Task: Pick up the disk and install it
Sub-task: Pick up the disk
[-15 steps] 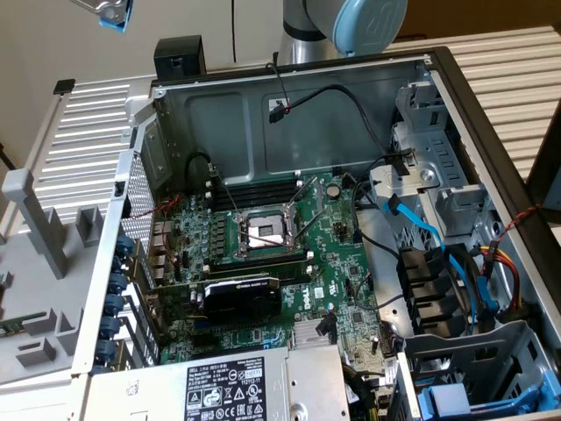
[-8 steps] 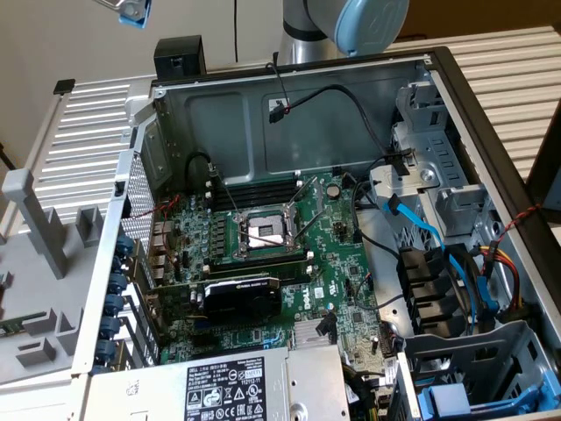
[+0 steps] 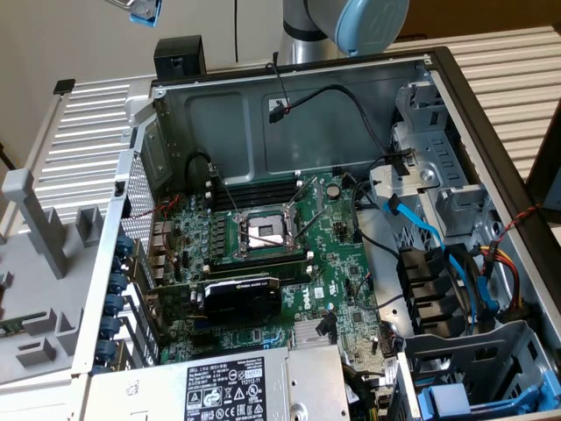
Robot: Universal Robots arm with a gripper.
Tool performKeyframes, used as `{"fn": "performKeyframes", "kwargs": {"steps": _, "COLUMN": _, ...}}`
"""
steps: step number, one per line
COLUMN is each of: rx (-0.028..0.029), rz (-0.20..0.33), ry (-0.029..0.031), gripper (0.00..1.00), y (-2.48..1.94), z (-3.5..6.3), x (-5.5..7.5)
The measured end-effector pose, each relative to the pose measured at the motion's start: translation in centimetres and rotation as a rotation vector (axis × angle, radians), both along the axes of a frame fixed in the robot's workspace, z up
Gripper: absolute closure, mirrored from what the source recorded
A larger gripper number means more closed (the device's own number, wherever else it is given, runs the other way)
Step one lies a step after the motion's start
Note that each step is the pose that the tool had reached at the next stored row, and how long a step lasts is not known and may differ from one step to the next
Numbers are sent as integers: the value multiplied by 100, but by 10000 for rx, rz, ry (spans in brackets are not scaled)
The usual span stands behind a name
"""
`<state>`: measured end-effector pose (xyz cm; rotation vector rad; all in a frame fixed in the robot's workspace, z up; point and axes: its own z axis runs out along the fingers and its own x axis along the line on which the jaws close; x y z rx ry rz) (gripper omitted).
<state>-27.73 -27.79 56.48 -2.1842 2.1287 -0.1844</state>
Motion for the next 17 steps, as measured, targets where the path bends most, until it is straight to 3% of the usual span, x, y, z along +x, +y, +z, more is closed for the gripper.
{"fn": "performKeyframes", "kwargs": {"steps": 3, "rx": -1, "rz": 0, "ry": -8, "gripper": 63, "y": -1, "z": 0, "x": -1}}
{"fn": "performKeyframes", "kwargs": {"steps": 4, "rx": -2, "rz": -2, "ry": -111, "gripper": 63, "y": -2, "z": 0, "x": -2}}
{"fn": "performKeyframes", "kwargs": {"steps": 9, "rx": 0, "rz": 0, "ry": -993, "gripper": 63, "y": -12, "z": 0, "x": 26}}
{"fn": "performKeyframes", "kwargs": {"steps": 11, "rx": 1, "rz": 1, "ry": -1226, "gripper": 63, "y": -28, "z": -1, "x": 63}}
{"fn": "performKeyframes", "kwargs": {"steps": 13, "rx": 2, "rz": 0, "ry": -1329, "gripper": 63, "y": -54, "z": 0, "x": 104}}
{"fn": "performKeyframes", "kwargs": {"steps": 17, "rx": 6, "rz": 0, "ry": -1458, "gripper": 63, "y": -141, "z": 0, "x": 157}}
